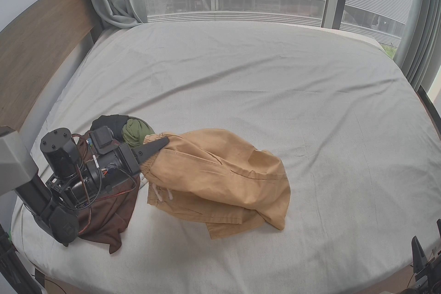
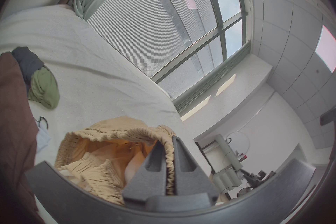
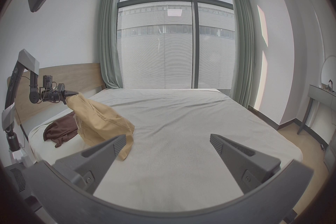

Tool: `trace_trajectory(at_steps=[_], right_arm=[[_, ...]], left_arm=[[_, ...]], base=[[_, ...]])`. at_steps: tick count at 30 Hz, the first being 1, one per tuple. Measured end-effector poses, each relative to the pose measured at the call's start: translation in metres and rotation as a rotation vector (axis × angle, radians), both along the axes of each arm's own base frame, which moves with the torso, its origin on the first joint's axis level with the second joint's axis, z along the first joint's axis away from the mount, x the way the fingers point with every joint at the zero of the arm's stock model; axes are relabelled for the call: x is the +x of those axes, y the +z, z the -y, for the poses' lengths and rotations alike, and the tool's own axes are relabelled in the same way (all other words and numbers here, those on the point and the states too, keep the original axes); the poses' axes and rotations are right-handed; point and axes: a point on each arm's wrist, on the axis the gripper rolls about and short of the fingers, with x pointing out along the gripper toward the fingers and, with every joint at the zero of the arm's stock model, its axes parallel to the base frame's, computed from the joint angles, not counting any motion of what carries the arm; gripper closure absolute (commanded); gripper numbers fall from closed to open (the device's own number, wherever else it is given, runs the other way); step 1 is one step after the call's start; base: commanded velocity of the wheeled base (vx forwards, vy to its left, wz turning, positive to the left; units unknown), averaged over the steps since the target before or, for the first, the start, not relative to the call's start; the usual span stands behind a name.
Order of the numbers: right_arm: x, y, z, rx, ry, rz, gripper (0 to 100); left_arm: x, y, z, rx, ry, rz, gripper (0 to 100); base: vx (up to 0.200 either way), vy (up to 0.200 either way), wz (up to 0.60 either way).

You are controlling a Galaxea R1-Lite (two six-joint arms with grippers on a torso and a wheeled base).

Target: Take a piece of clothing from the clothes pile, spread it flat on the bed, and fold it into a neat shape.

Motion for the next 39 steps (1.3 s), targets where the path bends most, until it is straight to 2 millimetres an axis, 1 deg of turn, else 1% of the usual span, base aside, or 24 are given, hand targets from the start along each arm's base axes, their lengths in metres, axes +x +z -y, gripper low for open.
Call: trace_trajectory(at_steps=[4, 6, 16, 20, 23, 26, 29, 32, 33, 35, 39], right_arm=[[0.0, 0.0, 0.0, 0.0, 0.0, 0.0, 0], [0.0, 0.0, 0.0, 0.0, 0.0, 0.0, 0], [0.0, 0.0, 0.0, 0.011, -0.002, 0.004, 0], [-0.001, 0.005, 0.0, 0.02, -0.001, 0.031, 0], [-0.007, 0.024, 0.0, 0.033, 0.005, 0.096, 0], [-0.013, 0.052, -0.001, 0.06, 0.043, 0.156, 0], [-0.009, 0.074, -0.001, 0.114, 0.113, 0.149, 0], [0.003, 0.09, -0.002, 0.179, 0.188, 0.116, 0], [0.012, 0.098, -0.003, 0.209, 0.226, 0.099, 0], [0.021, 0.105, -0.004, 0.232, 0.259, 0.08, 0], [0.051, 0.121, -0.007, 0.273, 0.328, 0.03, 0]], left_arm=[[0.005, -0.011, -0.006, 0.027, 0.027, -0.019, 100], [0.006, -0.013, -0.007, 0.029, 0.032, -0.023, 100], [0.009, -0.014, -0.009, 0.032, 0.047, -0.024, 100], [0.009, -0.014, -0.01, 0.031, 0.051, -0.022, 100], [0.009, -0.013, -0.011, 0.03, 0.051, -0.018, 100], [0.009, -0.012, -0.011, 0.029, 0.052, -0.015, 100], [0.009, -0.011, -0.012, 0.028, 0.054, -0.011, 100], [0.01, -0.009, -0.013, 0.024, 0.059, -0.004, 100], [0.01, -0.007, -0.014, 0.022, 0.062, 0.0, 100], [0.01, -0.006, -0.014, 0.021, 0.064, 0.005, 100], [0.01, -0.002, -0.016, 0.013, 0.067, 0.015, 100]], base=[[0.0, 0.0, 0.0], [0.0, 0.0, 0.0], [0.0, 0.0, 0.0], [0.0, 0.0, 0.0], [0.0, 0.0, 0.0], [0.0, 0.0, 0.0], [0.0, 0.0, 0.0], [0.0, 0.0, 0.0], [0.0, 0.0, 0.0], [0.0, 0.0, 0.0], [0.0, 0.0, 0.0]])
